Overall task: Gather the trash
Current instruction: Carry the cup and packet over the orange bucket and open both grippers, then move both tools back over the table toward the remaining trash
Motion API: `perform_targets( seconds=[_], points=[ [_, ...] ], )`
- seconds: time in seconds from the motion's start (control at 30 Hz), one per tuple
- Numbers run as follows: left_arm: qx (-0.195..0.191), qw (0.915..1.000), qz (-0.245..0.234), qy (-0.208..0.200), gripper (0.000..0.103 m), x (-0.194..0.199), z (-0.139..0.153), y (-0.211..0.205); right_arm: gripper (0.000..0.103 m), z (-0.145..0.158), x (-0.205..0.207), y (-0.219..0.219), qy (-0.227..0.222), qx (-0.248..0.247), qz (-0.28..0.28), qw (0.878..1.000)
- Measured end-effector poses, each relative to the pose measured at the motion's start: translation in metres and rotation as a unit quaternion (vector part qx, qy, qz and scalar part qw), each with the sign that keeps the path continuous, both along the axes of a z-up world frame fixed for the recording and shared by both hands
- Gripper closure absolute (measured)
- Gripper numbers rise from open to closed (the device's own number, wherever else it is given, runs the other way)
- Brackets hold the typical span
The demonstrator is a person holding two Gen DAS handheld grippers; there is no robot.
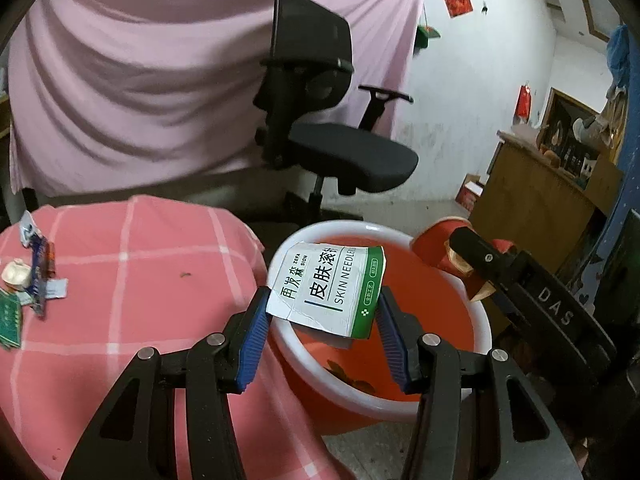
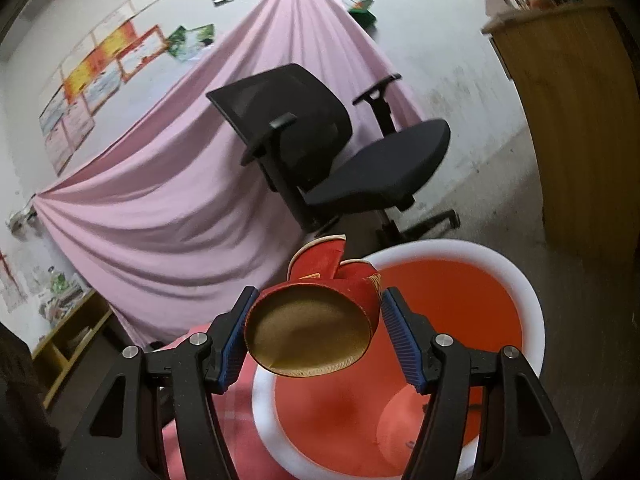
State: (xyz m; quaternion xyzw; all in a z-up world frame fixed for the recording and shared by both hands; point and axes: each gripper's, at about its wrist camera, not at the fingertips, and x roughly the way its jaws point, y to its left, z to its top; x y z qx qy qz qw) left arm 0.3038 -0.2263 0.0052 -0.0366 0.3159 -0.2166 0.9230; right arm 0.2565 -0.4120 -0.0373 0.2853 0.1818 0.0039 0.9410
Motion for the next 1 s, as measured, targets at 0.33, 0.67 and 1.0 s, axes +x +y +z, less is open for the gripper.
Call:
perform_targets(
  seconds=[0.33,0.67,1.0],
  points=[
    [0.009,0.9995,-0.005,0.031,0.056,0.005,-0.012,-0.002,0.040,-0.009,0.000,-0.012,0.025,0.020,0.001,0.999],
    [0.003,0.9996,0.027,0.007,0.056,-0.010,0.004,0.023,0.040,-0.002,-0.002,-0.003,0.016,-0.007,0.004,1.000],
    [-0.017,0.9918,0.099,-0.078,0.052,-0.046,0.037,0.090,0.034,0.029,-0.015,0.031,-0.064,-0.042,0.017,0.997]
  ],
)
